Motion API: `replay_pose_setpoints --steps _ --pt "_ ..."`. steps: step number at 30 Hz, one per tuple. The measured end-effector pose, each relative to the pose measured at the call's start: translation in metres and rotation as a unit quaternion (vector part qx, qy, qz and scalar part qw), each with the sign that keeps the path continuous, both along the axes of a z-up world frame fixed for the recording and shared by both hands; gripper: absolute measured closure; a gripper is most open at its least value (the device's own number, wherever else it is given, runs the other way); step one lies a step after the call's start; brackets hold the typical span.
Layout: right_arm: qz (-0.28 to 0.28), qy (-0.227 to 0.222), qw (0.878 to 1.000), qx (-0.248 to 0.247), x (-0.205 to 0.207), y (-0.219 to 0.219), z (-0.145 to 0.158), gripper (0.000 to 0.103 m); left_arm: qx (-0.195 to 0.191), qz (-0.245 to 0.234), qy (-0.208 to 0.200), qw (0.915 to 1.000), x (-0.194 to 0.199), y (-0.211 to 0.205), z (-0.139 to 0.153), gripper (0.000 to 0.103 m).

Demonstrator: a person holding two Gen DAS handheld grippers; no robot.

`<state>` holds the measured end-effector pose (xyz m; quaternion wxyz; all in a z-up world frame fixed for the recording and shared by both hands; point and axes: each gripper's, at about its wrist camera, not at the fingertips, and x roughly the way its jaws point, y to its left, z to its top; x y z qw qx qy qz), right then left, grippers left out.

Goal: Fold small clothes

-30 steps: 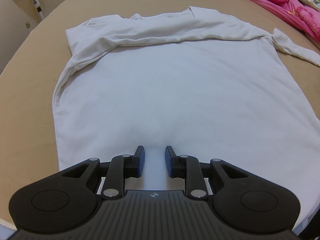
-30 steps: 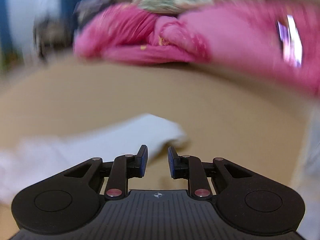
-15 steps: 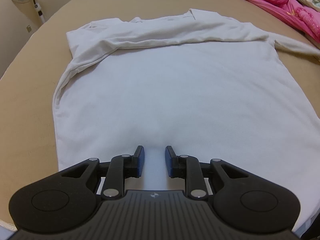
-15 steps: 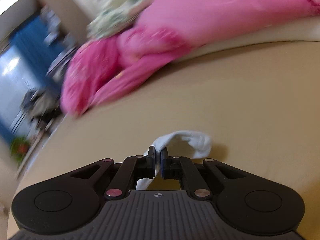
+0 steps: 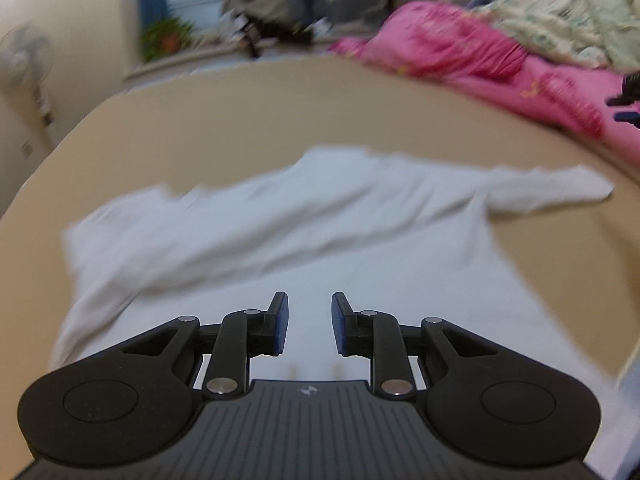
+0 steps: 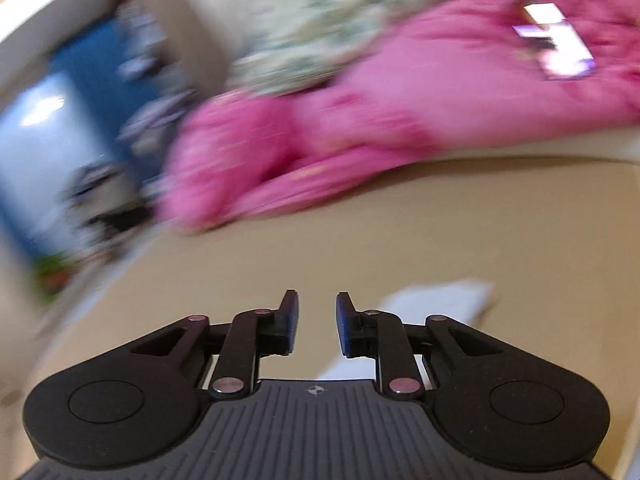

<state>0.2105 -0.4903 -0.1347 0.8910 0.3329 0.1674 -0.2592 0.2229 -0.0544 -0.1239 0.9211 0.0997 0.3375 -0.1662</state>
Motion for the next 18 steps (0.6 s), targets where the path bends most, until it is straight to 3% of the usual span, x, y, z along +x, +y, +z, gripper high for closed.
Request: replay_pose_setpoints --steps 3,6,8,11,12,13,14,16,18 --pt "0.123 -0.025 0.992 0.021 -0.017 0.059 0.019 0.069 -0.015 -0.026 -0.004 0.9995 0.035 -0.055 -0.008 0.077" --pt "0.212 -0.010 0.976 0.047 -0.038 0.110 0.005 0.068 -0.012 -0.044 0.008 0.9989 0.066 -0.104 -0.024 0.076" --pt "0.225 0.019 0.972 0.064 -0.044 0.126 -0.013 0.068 0.009 -0.060 0.022 0.9979 0.083 -0.134 -0.038 0.067" --pt "0.228 0.087 0.968 0.064 -0.041 0.146 -0.049 0.066 0.052 -0.084 0.046 0.9940 0.102 -0.167 -0.065 0.061" --pt "0.240 0.108 0.963 0.059 -0.037 0.151 -0.060 0.066 0.068 -0.085 0.045 0.9930 0.108 -0.173 -0.073 0.062" --pt "0.253 0.123 0.958 0.055 -0.032 0.155 -0.068 0.066 0.077 -0.083 0.029 0.9932 0.109 -0.174 -0.076 0.088" --pt "0.263 0.141 0.953 0.051 -0.027 0.157 -0.077 0.066 0.077 -0.077 0.028 0.9937 0.113 -0.170 -0.073 0.101" --pt "0.284 0.175 0.942 0.045 -0.023 0.172 -0.091 0.066 0.052 -0.054 0.020 0.9970 0.119 -0.146 -0.056 0.101" --pt "0.317 0.204 0.926 0.026 -0.018 0.191 -0.098 0.066 0.032 -0.021 -0.015 0.9992 0.117 -0.101 -0.028 0.101"
